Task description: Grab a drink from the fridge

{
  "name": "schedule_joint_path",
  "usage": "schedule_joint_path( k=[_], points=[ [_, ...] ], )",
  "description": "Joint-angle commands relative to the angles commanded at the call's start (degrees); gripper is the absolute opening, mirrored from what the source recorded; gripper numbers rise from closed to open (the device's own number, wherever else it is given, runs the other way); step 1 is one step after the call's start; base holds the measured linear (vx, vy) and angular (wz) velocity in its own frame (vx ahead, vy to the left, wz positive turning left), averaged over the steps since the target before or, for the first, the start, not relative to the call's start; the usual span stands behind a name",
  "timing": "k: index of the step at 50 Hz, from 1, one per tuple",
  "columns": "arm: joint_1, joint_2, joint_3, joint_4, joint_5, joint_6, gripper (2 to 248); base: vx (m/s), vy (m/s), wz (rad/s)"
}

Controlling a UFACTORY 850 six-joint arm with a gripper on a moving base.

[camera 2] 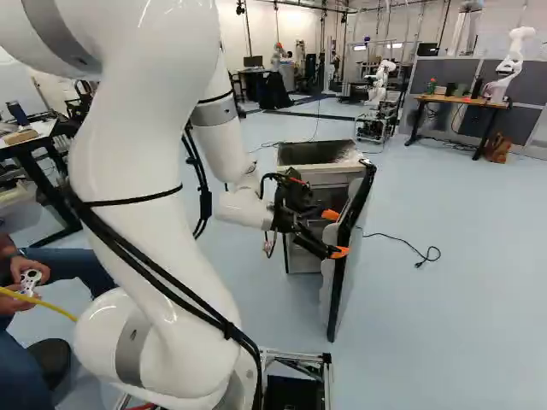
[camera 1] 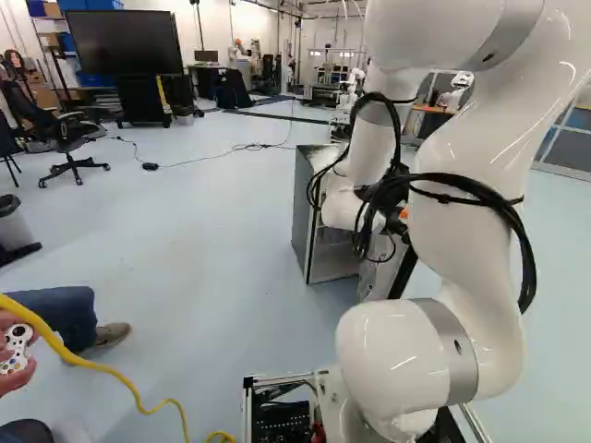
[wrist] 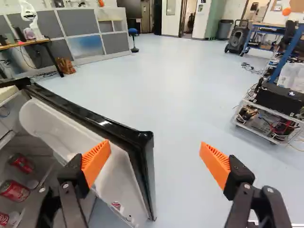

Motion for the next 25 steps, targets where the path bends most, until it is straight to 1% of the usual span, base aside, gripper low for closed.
schedule_joint_path(
  k=[25],
  points=[
    [-7.6,-3.3,-5.1,0.0,0.0,0.0,247,0.0,0.0,0.0]
  ],
)
